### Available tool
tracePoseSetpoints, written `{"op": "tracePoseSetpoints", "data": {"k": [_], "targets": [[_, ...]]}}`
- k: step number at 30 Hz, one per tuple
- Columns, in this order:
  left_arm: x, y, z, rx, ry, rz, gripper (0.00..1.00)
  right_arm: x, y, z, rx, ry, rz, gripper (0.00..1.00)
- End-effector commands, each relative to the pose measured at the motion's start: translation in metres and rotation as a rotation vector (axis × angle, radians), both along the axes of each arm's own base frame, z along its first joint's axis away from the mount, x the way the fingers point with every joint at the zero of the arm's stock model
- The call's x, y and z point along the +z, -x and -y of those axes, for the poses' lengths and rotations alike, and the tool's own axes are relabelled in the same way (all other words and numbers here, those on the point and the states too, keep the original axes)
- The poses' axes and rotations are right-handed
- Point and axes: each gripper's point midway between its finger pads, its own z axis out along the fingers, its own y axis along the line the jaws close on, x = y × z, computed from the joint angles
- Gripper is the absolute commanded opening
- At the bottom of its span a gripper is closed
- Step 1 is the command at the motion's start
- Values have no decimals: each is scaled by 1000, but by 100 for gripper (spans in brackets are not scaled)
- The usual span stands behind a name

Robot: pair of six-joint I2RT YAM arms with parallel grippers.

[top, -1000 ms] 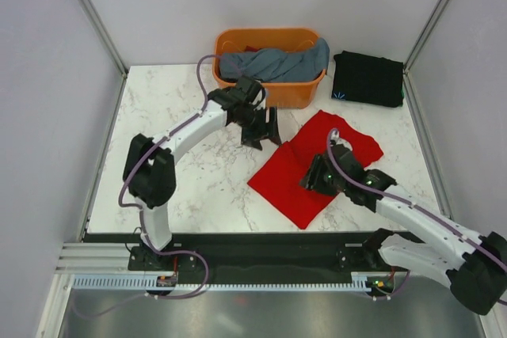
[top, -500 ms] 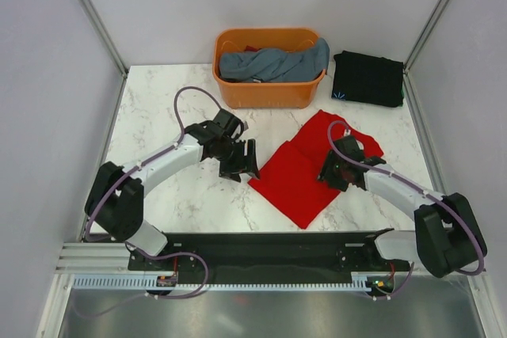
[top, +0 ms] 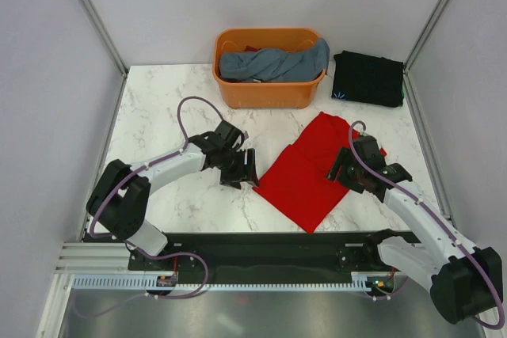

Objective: Fold and stack the t-shirts
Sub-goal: Fold the tshirt

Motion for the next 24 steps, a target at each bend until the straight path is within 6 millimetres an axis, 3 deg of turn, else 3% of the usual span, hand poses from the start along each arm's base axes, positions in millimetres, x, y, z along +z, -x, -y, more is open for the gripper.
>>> {"op": "tracePoseSetpoints", "data": {"k": [1, 9, 12, 19, 24], "targets": [[-13, 4, 10, -4, 31, -8, 71, 24, -9, 3, 7, 24, 39, 69], [-26, -1, 16, 11, 48, 2, 64, 26, -11, 1, 23, 24, 37, 69], [-34, -5, 18, 11, 38, -8, 56, 25, -15, 2, 24, 35, 39, 69], [-47, -9, 24, 25, 40, -29, 39, 15, -35, 6, 19, 21, 13, 69], [-49, -13, 27, 28, 42, -26, 33, 14, -62, 12, 2, 9, 6, 69]]}}
